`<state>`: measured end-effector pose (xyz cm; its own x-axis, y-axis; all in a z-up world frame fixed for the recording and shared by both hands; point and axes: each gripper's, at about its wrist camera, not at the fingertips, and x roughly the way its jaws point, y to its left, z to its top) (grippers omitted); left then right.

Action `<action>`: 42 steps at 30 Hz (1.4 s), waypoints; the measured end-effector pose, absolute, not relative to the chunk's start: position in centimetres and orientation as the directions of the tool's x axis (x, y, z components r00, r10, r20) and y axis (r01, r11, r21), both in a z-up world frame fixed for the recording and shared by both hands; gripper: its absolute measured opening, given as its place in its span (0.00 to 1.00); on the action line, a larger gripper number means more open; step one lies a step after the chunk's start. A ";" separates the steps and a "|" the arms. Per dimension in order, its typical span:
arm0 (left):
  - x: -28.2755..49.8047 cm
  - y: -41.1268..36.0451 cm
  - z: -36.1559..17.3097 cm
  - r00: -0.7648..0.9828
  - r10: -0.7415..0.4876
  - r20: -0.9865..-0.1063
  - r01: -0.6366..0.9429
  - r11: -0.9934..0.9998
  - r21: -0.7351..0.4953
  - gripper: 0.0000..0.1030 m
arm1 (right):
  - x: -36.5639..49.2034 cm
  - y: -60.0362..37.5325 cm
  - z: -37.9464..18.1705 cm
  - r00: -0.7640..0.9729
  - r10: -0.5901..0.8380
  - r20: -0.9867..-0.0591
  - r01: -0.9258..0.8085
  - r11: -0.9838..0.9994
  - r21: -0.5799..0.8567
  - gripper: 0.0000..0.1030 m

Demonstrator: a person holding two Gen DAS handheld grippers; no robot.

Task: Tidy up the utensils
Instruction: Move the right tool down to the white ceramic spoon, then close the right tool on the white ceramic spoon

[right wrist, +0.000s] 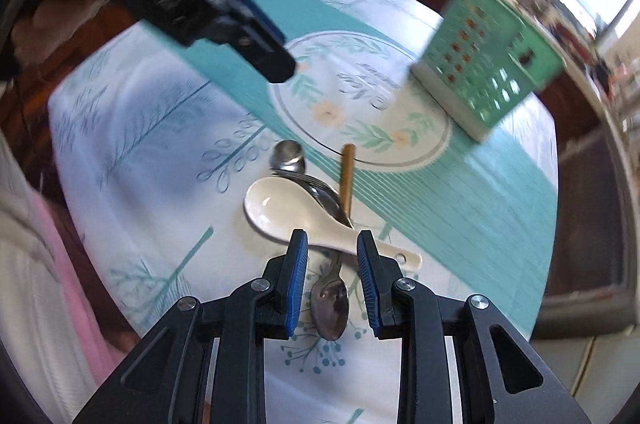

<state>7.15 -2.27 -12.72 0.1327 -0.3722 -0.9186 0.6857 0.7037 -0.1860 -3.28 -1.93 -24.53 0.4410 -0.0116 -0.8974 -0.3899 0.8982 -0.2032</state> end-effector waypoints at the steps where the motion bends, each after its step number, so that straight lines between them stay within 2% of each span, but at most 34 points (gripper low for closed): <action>1: 7.1 -2.1 -13.0 0.138 -0.361 -0.922 0.662 0.726 -0.185 0.25 | -3.4 -1.4 -24.7 0.451 -0.018 -0.892 -0.434 0.869 -0.237 0.25; 9: 6.5 -1.2 -15.2 0.143 -0.319 -0.937 0.465 0.857 -0.221 0.25 | -3.9 0.2 -26.4 0.509 0.023 -0.860 -0.678 0.627 -0.384 0.25; 13: 5.9 -0.9 -15.6 0.170 -0.304 -0.937 0.414 0.885 -0.212 0.25 | -4.3 0.2 -26.6 0.475 0.086 -0.876 -0.737 0.582 -0.343 0.25; 16: 5.7 -0.3 -15.7 0.180 -0.294 -0.939 0.371 0.904 -0.212 0.25 | -4.4 0.5 -26.9 0.458 0.112 -0.882 -0.760 0.563 -0.323 0.30; 26: 5.0 2.0 -15.6 0.180 -0.286 -0.941 0.343 0.915 -0.213 0.25 | -3.7 2.8 -28.6 0.515 0.074 -0.854 -0.727 0.566 -0.389 0.41; 31: 5.1 2.3 -15.9 0.156 -0.301 -0.941 0.368 0.902 -0.228 0.25 | -2.4 2.5 -28.5 0.523 0.035 -0.851 -0.678 0.623 -0.391 0.57; 36: 5.4 2.3 -16.0 0.137 -0.316 -0.939 0.386 0.890 -0.244 0.25 | -0.9 1.8 -28.2 0.459 0.052 -0.887 -0.663 0.685 -0.303 0.57; 42: 5.5 2.5 -16.3 0.120 -0.322 -0.939 0.391 0.885 -0.254 0.25 | -0.9 2.0 -28.2 0.462 0.048 -0.886 -0.666 0.678 -0.311 0.55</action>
<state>5.53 2.51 -16.26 0.1205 -0.3223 -0.9389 0.3912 0.8847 -0.2535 -0.88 1.98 -28.23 0.4621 0.0480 -0.8855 -0.6660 0.6782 -0.3107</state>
